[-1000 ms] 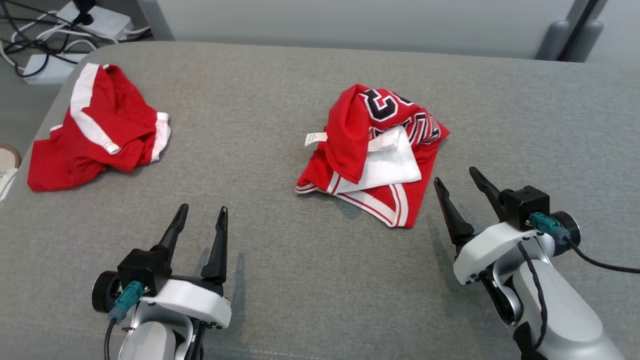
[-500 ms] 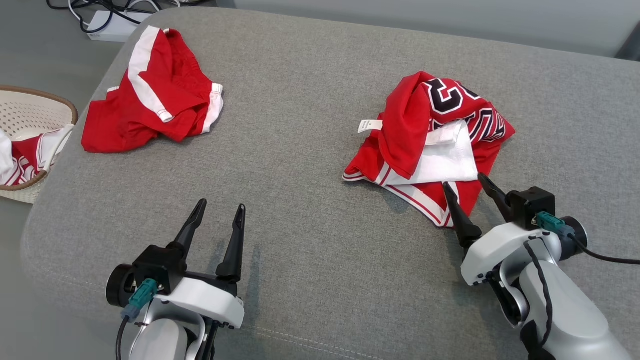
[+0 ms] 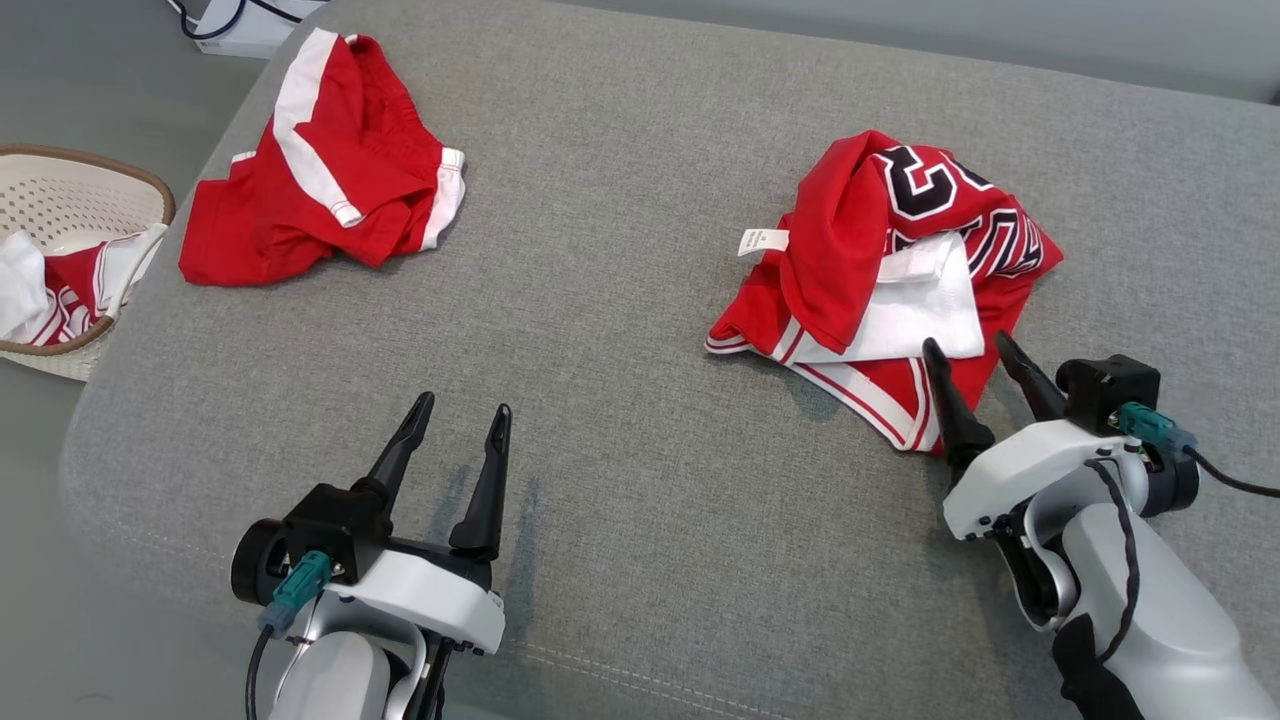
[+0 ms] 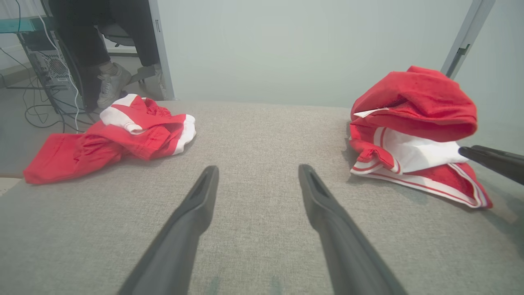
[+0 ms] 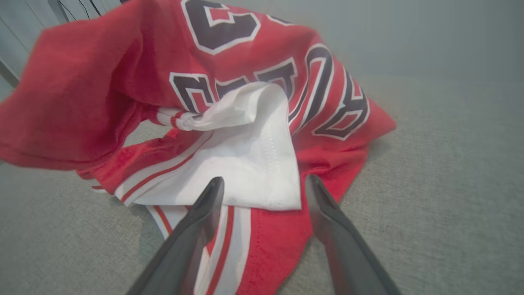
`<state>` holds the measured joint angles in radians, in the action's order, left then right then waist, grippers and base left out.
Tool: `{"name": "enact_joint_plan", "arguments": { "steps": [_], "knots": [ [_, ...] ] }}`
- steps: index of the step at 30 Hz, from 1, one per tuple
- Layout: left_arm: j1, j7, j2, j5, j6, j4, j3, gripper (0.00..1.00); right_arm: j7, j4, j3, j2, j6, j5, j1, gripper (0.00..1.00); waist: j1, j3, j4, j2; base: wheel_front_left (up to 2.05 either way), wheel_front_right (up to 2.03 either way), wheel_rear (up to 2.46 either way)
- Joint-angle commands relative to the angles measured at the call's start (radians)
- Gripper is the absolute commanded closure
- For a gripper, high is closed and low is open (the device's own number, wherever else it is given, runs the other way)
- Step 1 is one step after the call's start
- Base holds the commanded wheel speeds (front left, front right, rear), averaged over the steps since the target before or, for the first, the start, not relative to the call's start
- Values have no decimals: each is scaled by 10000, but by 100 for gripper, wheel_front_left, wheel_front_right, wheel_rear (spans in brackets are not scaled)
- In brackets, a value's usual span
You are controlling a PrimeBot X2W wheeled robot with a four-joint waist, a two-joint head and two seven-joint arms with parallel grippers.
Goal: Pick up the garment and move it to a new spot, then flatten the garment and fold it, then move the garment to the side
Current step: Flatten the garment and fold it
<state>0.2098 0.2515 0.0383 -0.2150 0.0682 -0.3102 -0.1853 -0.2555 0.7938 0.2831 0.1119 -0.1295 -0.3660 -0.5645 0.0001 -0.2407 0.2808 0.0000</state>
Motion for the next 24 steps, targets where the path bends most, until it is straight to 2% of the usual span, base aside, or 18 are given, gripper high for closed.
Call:
{"name": "enact_joint_plan", "arguments": {
  "steps": [1, 11, 12, 13, 14, 19, 24],
  "knots": [
    [310, 103, 120, -25, -64, 200, 297, 0, -63, -115, 40, -65, -12, -104, -163, 0, 0, -44, 39, 0, 0, 0, 0],
    [484, 103, 120, -70, -46, 174, 199, 0, -63, 428, -80, -151, -12, -689, -498, 0, 0, -303, 360, 0, 0, 0, 0],
    [494, 103, 120, -77, -57, 185, 213, 0, -63, 389, 5, -155, -12, -739, -549, 51, 0, -326, 378, 0, 0, 0, 0],
    [502, 103, 120, -83, -61, 197, 235, 0, -63, 318, 91, -149, -12, -766, -598, 67, 0, -350, 385, 0, 0, 0, 0],
    [504, 103, 120, -89, -67, 207, 260, 0, -63, 170, 153, -128, -12, -772, -652, 100, 0, -370, 380, 0, 0, 0, 0],
    [456, 103, 120, -149, -105, 261, 398, 0, -63, -882, 266, 140, -12, -725, -707, 100, 0, -363, 166, 0, 0, 0, 0],
    [440, 103, 120, -241, -60, 232, 411, 0, -63, -2361, 203, 755, -12, -536, -886, 100, 0, -204, -344, 0, 0, 0, 0]
  ]
}}
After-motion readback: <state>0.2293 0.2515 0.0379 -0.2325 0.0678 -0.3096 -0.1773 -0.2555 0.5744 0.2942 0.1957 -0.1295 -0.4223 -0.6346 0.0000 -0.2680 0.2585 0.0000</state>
